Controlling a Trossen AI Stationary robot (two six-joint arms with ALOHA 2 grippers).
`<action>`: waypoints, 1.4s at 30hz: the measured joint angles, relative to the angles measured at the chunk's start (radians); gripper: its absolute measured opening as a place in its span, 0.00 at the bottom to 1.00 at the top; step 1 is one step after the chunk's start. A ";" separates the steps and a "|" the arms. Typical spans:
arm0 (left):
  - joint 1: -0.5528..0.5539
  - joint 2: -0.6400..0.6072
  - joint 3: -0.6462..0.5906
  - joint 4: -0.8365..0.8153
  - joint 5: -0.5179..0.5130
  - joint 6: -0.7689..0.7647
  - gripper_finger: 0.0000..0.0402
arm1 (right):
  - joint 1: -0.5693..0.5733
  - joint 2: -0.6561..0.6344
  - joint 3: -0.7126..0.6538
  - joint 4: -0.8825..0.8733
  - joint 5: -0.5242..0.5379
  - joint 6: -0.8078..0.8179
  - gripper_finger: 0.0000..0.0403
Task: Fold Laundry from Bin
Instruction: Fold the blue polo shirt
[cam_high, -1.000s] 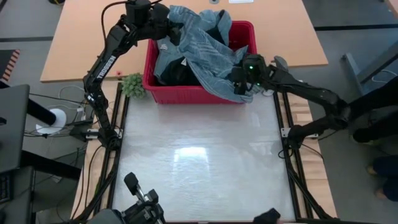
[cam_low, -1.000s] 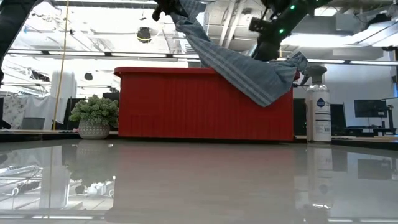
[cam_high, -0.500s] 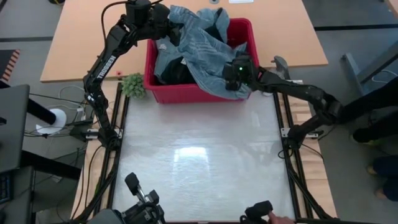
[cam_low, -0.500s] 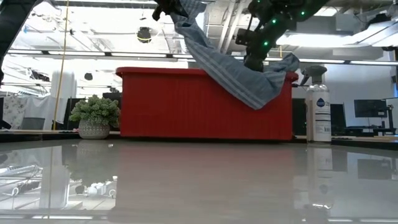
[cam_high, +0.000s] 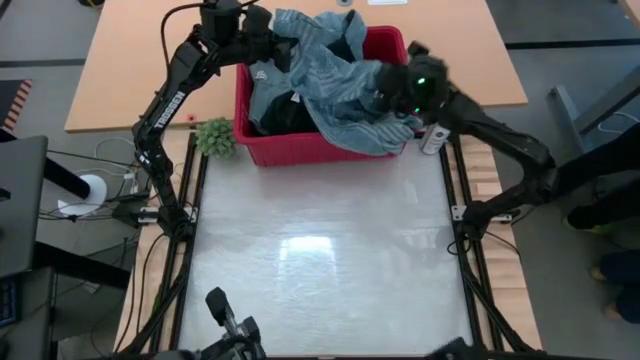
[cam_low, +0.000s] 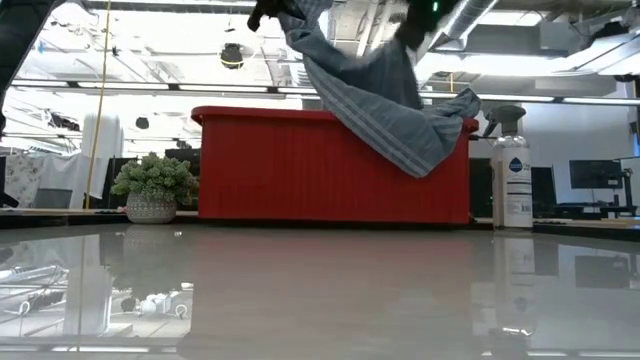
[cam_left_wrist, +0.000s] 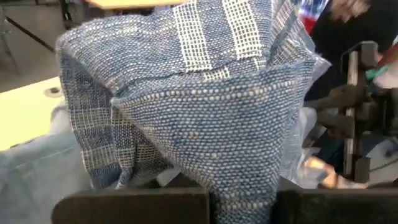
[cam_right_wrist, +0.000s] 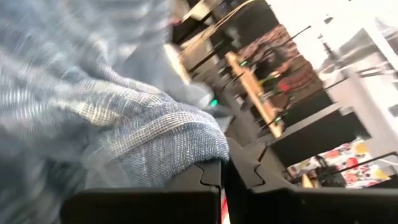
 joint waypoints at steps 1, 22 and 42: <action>-0.002 -0.005 0.000 0.010 0.007 -0.010 0.00 | 0.006 -0.001 0.039 -0.018 0.002 0.000 0.06; -0.379 -0.158 0.000 0.261 -0.006 -0.179 0.00 | 0.399 -0.001 0.652 -0.134 0.187 -0.190 0.06; -0.987 -0.073 0.000 0.495 -0.232 -0.210 0.00 | 1.197 0.006 0.698 0.154 0.331 -0.540 0.06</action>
